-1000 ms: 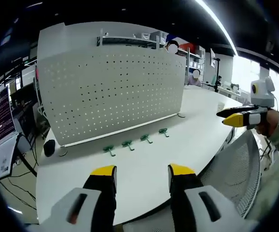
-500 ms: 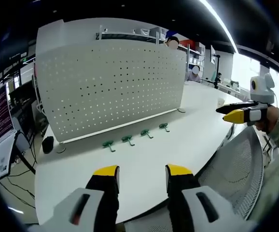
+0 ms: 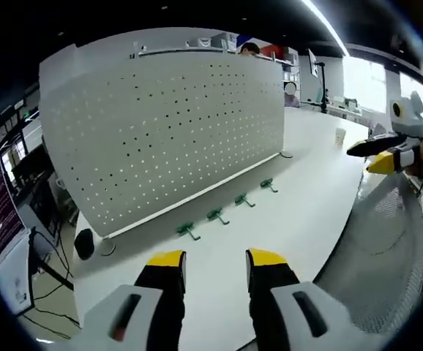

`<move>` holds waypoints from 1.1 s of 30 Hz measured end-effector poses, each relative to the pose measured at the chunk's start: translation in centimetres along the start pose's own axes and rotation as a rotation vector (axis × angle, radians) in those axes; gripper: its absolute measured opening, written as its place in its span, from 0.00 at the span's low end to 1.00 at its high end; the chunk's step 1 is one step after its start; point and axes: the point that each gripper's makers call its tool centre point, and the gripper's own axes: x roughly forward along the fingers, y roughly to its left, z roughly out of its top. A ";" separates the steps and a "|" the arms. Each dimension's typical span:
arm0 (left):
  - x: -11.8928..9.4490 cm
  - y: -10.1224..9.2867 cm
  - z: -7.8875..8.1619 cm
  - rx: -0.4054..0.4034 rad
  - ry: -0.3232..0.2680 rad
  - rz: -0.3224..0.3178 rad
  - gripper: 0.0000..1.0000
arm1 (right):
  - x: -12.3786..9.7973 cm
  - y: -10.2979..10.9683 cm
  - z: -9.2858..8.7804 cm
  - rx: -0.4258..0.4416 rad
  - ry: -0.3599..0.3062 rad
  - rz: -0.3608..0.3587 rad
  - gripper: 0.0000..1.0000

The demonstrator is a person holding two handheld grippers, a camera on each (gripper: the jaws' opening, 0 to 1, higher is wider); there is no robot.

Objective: Insert the hook assembly into the mounting plate slot until the hook locks in place.

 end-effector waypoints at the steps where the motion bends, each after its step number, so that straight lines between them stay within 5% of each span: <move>1: 0.2 0.4 0.2 0.007 -0.002 -0.001 0.34 | 0.0 0.0 0.0 -0.002 0.001 0.002 0.55; 12: 4.2 2.8 0.5 0.136 -0.006 -0.020 0.33 | 0.0 -0.4 -0.3 -0.028 0.013 0.012 0.47; 22: 7.4 3.0 2.2 0.199 -0.042 -0.078 0.31 | -0.6 -1.2 -0.5 0.003 0.008 -0.001 0.44; 33: 10.7 3.3 1.9 0.257 -0.001 -0.108 0.34 | -1.2 -1.9 -0.8 0.005 0.019 -0.008 0.42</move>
